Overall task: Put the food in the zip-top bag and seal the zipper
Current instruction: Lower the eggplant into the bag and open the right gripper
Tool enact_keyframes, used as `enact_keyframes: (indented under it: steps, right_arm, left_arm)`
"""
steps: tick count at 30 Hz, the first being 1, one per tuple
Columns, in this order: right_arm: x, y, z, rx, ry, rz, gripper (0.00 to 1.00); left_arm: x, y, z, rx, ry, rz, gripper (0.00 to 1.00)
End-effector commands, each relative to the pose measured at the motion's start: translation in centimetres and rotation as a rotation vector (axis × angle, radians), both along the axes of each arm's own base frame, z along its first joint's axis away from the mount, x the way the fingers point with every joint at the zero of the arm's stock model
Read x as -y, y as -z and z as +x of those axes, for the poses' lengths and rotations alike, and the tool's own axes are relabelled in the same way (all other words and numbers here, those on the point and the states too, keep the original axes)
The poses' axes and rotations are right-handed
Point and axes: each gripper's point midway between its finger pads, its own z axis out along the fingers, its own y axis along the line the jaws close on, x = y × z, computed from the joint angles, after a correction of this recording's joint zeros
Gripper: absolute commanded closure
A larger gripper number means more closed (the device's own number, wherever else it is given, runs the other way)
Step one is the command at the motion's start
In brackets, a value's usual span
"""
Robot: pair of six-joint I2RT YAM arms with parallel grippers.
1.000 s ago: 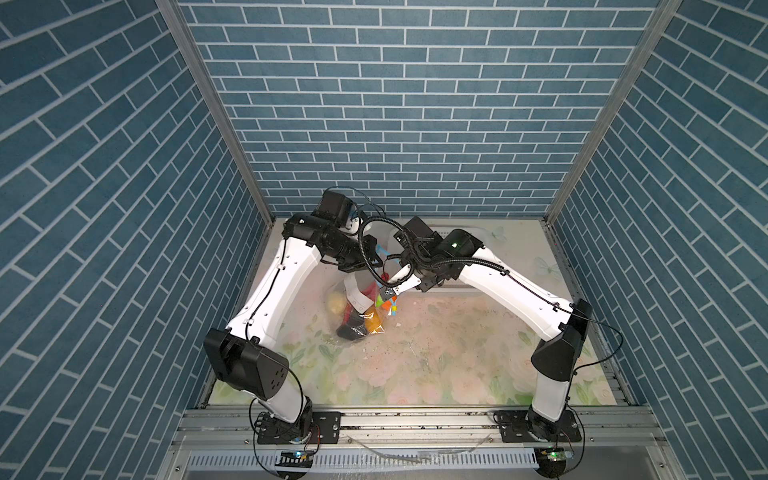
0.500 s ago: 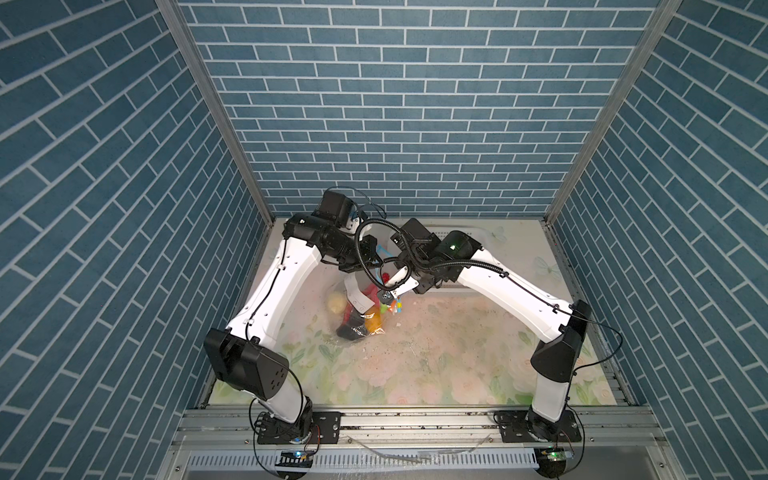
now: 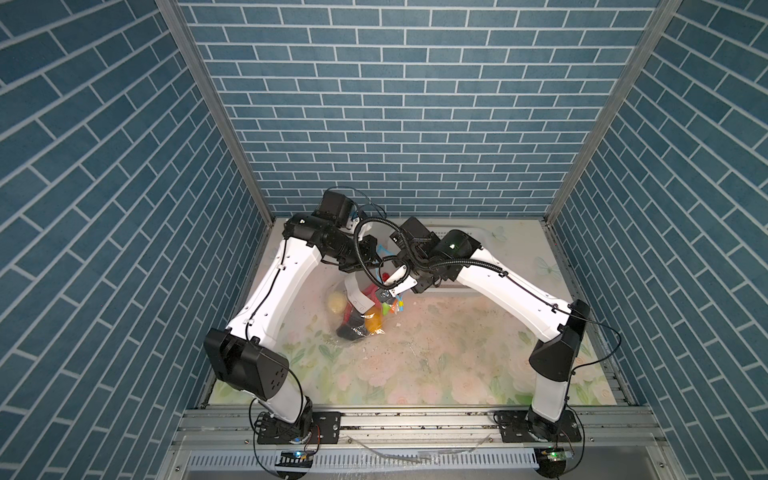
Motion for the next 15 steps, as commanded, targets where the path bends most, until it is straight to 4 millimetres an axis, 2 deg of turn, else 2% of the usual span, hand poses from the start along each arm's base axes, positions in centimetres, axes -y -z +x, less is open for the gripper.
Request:
enact_keyframes:
  steps: [1,5,12,15]
  right_arm:
    - [-0.8,-3.3,-0.6,-0.028,-0.003,0.144,0.42]
    - [-1.0,-4.0,-0.2,-0.033,0.018,0.215,0.41]
    - [0.3,-7.7,4.1,-0.03,0.311,0.532,0.42]
    - [1.2,-8.2,4.7,-0.058,0.397,0.675,0.39]
  left_arm:
    - [0.2,-0.2,-0.2,0.024,0.015,-0.005,1.0]
    - [0.2,-0.2,-0.1,0.025,0.013,-0.008,1.0]
    - [0.4,-0.3,-0.1,0.032,0.021,-0.015,1.0]
    - [0.5,-0.3,0.1,0.035,0.019,-0.022,1.0]
